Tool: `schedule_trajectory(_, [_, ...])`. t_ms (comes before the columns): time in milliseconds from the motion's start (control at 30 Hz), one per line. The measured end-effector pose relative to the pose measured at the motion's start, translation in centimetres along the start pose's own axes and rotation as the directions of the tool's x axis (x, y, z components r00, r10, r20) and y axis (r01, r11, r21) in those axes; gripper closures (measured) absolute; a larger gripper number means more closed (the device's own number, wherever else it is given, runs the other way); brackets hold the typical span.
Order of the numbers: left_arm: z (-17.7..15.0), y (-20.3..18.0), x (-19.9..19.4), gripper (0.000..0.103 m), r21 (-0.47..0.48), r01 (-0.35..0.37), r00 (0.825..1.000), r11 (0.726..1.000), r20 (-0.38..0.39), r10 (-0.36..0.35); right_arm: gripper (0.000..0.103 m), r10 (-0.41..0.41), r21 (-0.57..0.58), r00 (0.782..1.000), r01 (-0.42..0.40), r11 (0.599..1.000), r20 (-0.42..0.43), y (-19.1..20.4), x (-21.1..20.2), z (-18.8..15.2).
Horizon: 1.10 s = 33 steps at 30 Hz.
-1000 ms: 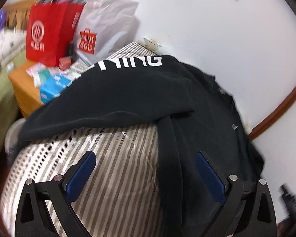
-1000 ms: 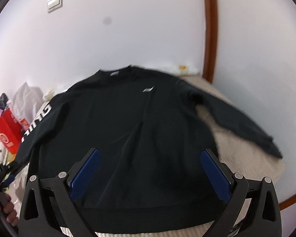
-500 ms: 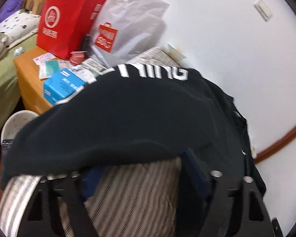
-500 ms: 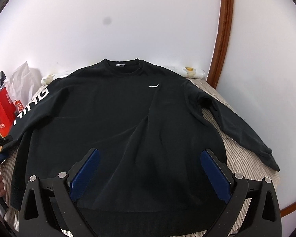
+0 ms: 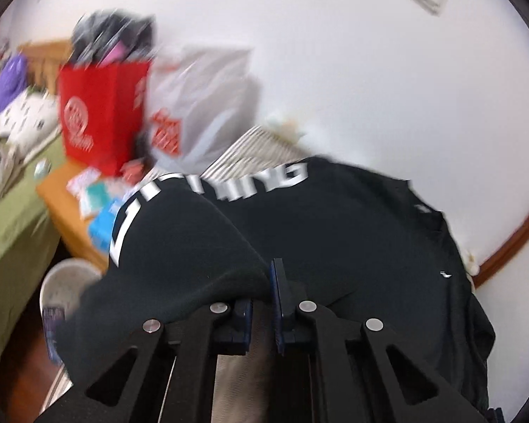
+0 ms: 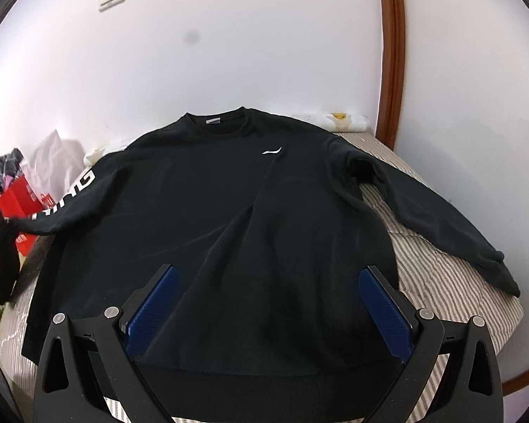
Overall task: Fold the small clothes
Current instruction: 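Fold the lettered sleeve across the sweatshirt body with the left gripper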
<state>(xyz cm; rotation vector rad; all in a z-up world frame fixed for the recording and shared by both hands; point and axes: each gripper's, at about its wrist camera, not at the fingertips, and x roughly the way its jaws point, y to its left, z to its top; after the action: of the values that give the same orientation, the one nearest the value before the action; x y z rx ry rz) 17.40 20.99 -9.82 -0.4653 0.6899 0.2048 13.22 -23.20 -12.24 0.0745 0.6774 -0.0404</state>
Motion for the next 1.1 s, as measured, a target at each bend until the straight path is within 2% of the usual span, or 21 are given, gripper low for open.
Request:
schedule_trajectory(167, [1.4,-7.6,-0.2,0.094,0.130,0.058,0.998,0.990,0.031,-0.062,0.002,0.029,0.010,1.000,-0.029,1.000,0.004,-2.7,0.8,1.3])
schedule_trajectory(300, [1.1,-13.9,0.8,0.094,0.221,0.116,0.992,0.968,0.014,-0.122,0.002,-0.021,-0.017,0.999,0.022,1.000,0.044,-4.8,0.9,2.9])
schedule_trajectory(367, [0.5,-17.2,1.4,0.094,0.270,0.123,0.991,0.955,0.014,-0.132,0.002,-0.053,-0.017,0.997,0.054,0.998,0.060,-6.4,1.1,3.5])
schedule_trajectory(533, [-2.1,-24.4,3.5,0.094,0.408,0.160,0.986,0.899,-0.019,-0.166,0.002,-0.103,0.065,0.995,0.102,0.993,0.014,-11.1,2.0,3.2])
schedule_trajectory(667, [-4.0,-28.5,6.2,0.094,0.462,0.164,0.987,0.872,-0.074,-0.146,0.002,-0.128,0.109,0.991,0.130,0.985,-0.028,-13.8,2.2,1.7])
schedule_trajectory(800, [-5.6,-30.7,8.6,0.094,0.465,0.167,0.985,0.869,-0.119,-0.126,0.002,-0.166,0.102,0.985,0.169,0.980,-0.038,-14.6,2.1,0.2])
schedule_trajectory(900, [-6.7,-30.9,10.2,0.092,0.438,0.210,0.972,0.874,-0.189,-0.139,0.002,-0.157,0.086,0.985,0.163,0.983,-0.073,-14.4,2.5,-0.3])
schedule_trajectory(933, [-7.1,-31.1,10.4,0.089,0.429,0.232,0.965,0.873,-0.214,-0.151,0.002,-0.158,0.075,0.984,0.164,0.984,-0.079,-14.2,2.7,-0.2])
schedule_trajectory(1000, [-7.5,-30.8,10.4,0.055,0.420,0.267,0.951,0.867,-0.260,-0.167,0.002,-0.174,0.043,0.982,0.177,0.983,-0.080,-13.6,2.8,0.0])
schedule_trajectory(1033, [-7.7,-30.5,9.9,0.045,0.422,0.283,0.947,0.861,-0.267,-0.181,0.002,-0.179,0.026,0.981,0.182,0.983,-0.072,-13.0,2.8,0.3])
schedule_trajectory(1100, [-7.8,-29.8,8.3,0.042,0.444,0.299,0.948,0.845,-0.240,-0.209,0.002,-0.174,0.011,0.983,0.174,0.985,-0.056,-11.9,2.8,1.2])
